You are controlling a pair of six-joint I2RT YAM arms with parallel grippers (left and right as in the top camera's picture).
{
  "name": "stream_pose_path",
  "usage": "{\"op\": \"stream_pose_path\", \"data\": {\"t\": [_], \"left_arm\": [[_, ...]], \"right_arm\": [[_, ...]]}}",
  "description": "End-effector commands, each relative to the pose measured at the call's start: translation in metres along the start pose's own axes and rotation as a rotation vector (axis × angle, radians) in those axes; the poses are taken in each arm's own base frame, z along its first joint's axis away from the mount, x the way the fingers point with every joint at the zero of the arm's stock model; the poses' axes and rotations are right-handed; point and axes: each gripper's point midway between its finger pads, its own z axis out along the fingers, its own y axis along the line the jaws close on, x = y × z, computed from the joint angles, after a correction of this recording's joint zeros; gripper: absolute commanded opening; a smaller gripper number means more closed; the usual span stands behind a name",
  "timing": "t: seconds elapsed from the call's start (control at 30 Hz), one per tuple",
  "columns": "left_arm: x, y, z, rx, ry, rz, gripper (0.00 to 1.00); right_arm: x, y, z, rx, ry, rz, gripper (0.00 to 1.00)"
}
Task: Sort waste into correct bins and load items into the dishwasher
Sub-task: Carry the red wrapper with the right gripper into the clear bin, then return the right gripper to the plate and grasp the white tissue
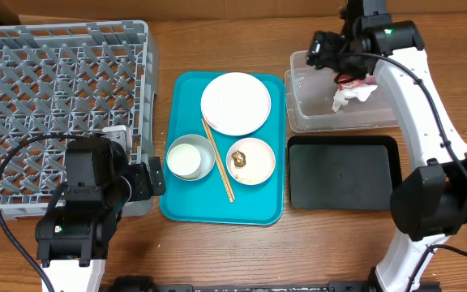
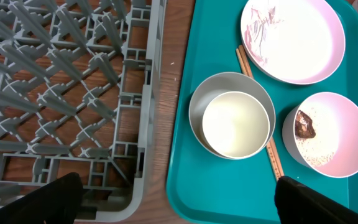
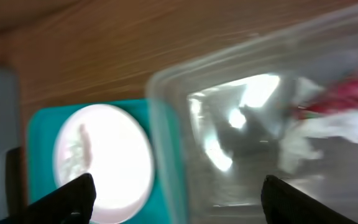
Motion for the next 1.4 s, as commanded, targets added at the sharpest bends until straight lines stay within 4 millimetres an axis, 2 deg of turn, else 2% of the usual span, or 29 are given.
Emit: {"op": "stream_pose_path", "data": {"t": [0.0, 0.1, 0.2, 0.33, 0.47, 0.5, 0.6, 0.63, 0.87, 0.9, 0.97, 1.07, 1.1, 1.2, 1.27, 1.37], "left_arm": [[-0.007, -0.005, -0.005, 0.021, -0.018, -0.005, 1.0], [-0.007, -0.005, -0.005, 0.021, -0.018, -0.005, 1.0], [-0.007, -0.005, -0.005, 0.021, -0.018, -0.005, 1.0], [-0.007, -0.005, -0.005, 0.021, -0.018, -0.005, 1.0], [-0.007, -0.005, -0.005, 0.021, -0.017, -0.005, 1.0], [-0.007, -0.005, -0.005, 0.021, -0.017, -0.005, 1.0], [-0.007, -0.005, -0.005, 0.021, -0.016, -0.005, 1.0], [-0.006, -0.005, -0.005, 0.021, -0.014, -0.005, 1.0], [-0.006, -0.005, -0.005, 0.021, -0.014, -0.005, 1.0], [-0.006, -0.005, -0.005, 0.021, -0.012, -0.005, 1.0], [-0.006, -0.005, -0.005, 0.02, -0.013, -0.005, 1.0], [-0.006, -0.005, -0.005, 0.02, -0.013, -0.005, 1.0], [-0.006, -0.005, -0.005, 0.021, -0.013, -0.005, 1.0], [-0.006, -0.005, -0.005, 0.02, -0.013, -0.005, 1.0], [-0.006, -0.005, -0.005, 0.021, -0.012, -0.005, 1.0], [-0.006, -0.005, -0.005, 0.021, -0.012, -0.005, 1.0]], "right_arm": [[0.021, 0.065, 0.003, -0.18, 0.044, -0.084, 0.87], [0.032, 0.093, 0.014, -0.159, 0.014, -0.157, 0.87], [0.045, 0.114, 0.028, -0.116, -0.005, -0.218, 0.88], [0.078, 0.145, 0.059, -0.114, 0.03, -0.295, 0.89], [0.106, 0.159, 0.09, -0.086, 0.063, -0.341, 0.89], [0.117, 0.164, 0.102, -0.085, 0.079, -0.358, 0.88], [0.135, 0.171, 0.12, -0.086, 0.104, -0.382, 0.8], [0.146, 0.173, 0.132, -0.082, 0.123, -0.393, 0.75], [0.171, 0.161, 0.166, -0.027, 0.181, -0.343, 0.66], [0.173, 0.16, 0.169, -0.022, 0.187, -0.344, 0.57], [0.174, 0.159, 0.171, -0.021, 0.189, -0.344, 0.51], [0.177, 0.156, 0.172, -0.012, 0.201, -0.344, 0.34], [0.178, 0.155, 0.172, -0.008, 0.206, -0.344, 0.24], [0.178, 0.153, 0.171, -0.002, 0.213, -0.343, 0.09], [0.176, 0.148, 0.169, 0.008, 0.219, -0.336, 0.04], [0.164, 0.139, 0.16, 0.029, 0.227, -0.313, 0.04]]}}
